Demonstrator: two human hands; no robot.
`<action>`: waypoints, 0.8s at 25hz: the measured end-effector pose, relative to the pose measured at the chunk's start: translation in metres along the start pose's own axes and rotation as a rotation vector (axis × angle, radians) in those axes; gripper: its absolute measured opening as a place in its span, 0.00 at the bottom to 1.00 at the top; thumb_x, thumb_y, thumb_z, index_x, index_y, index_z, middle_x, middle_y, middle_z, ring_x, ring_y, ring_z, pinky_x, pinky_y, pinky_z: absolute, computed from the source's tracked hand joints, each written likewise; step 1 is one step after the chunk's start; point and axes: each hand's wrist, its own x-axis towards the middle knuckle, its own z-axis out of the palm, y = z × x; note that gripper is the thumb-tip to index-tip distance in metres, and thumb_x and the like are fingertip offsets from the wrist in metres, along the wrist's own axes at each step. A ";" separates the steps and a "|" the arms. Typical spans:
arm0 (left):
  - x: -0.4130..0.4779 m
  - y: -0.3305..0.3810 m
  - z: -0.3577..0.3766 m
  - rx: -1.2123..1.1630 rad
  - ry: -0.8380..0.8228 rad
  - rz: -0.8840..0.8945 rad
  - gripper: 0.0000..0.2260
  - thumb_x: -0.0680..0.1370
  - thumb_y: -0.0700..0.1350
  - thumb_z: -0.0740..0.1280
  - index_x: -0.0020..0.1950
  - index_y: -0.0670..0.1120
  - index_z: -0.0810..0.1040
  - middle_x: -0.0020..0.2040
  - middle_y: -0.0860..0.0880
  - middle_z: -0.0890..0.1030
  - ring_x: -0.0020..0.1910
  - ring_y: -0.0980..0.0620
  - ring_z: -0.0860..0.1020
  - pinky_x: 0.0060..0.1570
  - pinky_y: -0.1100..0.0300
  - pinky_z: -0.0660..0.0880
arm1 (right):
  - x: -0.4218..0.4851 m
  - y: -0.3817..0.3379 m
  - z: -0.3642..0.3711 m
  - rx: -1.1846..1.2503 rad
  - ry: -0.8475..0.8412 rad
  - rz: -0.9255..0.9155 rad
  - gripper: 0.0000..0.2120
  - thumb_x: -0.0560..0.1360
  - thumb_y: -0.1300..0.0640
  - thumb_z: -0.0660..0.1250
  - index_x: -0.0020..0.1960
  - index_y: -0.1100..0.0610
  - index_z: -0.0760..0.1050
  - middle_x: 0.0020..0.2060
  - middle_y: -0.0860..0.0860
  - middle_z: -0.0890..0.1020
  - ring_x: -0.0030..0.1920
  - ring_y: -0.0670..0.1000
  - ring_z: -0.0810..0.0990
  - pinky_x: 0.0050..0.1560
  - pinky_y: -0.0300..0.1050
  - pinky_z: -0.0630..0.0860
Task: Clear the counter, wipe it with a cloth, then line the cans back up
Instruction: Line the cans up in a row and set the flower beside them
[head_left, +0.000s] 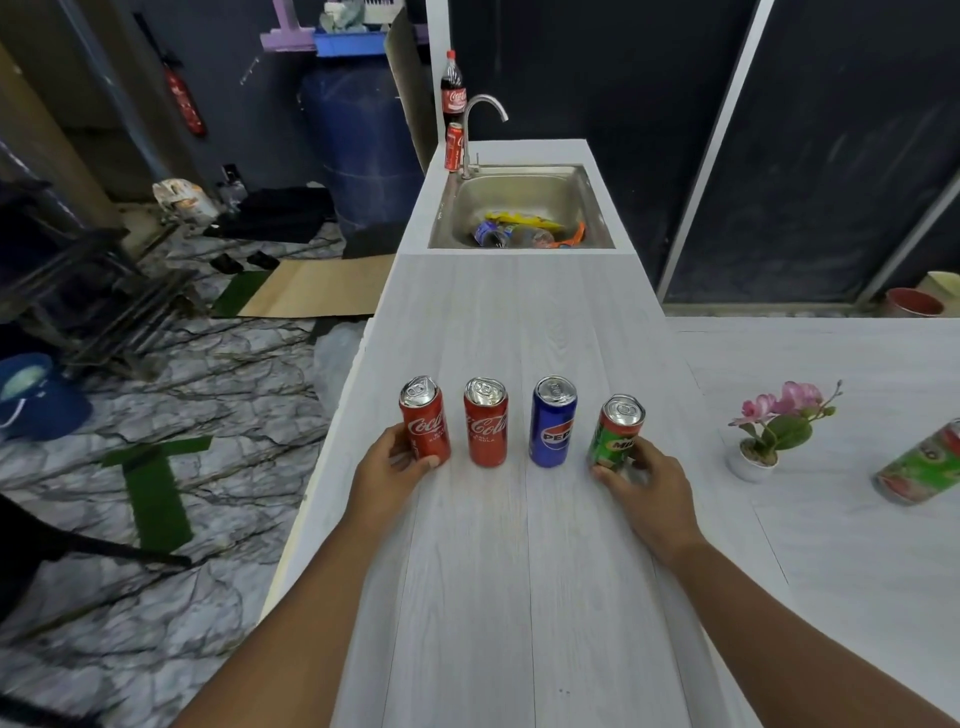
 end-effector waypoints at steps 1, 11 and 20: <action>0.000 -0.001 -0.001 -0.003 -0.003 -0.005 0.28 0.76 0.48 0.81 0.73 0.55 0.77 0.66 0.57 0.83 0.64 0.61 0.81 0.66 0.59 0.77 | 0.002 0.000 0.000 -0.006 -0.004 0.001 0.34 0.73 0.38 0.78 0.75 0.46 0.75 0.62 0.49 0.83 0.61 0.49 0.78 0.64 0.52 0.78; -0.001 0.000 0.001 0.063 -0.005 -0.002 0.27 0.79 0.48 0.78 0.77 0.54 0.75 0.70 0.57 0.81 0.68 0.56 0.79 0.69 0.55 0.75 | 0.005 -0.001 0.008 -0.083 0.111 -0.018 0.34 0.71 0.32 0.76 0.73 0.42 0.77 0.58 0.48 0.84 0.57 0.49 0.80 0.57 0.46 0.78; -0.004 0.004 0.008 0.088 0.047 -0.033 0.33 0.76 0.46 0.81 0.79 0.52 0.73 0.72 0.55 0.80 0.69 0.56 0.78 0.72 0.52 0.75 | 0.004 -0.006 0.009 -0.078 0.095 -0.001 0.40 0.67 0.28 0.76 0.75 0.42 0.74 0.61 0.49 0.82 0.60 0.50 0.79 0.63 0.53 0.80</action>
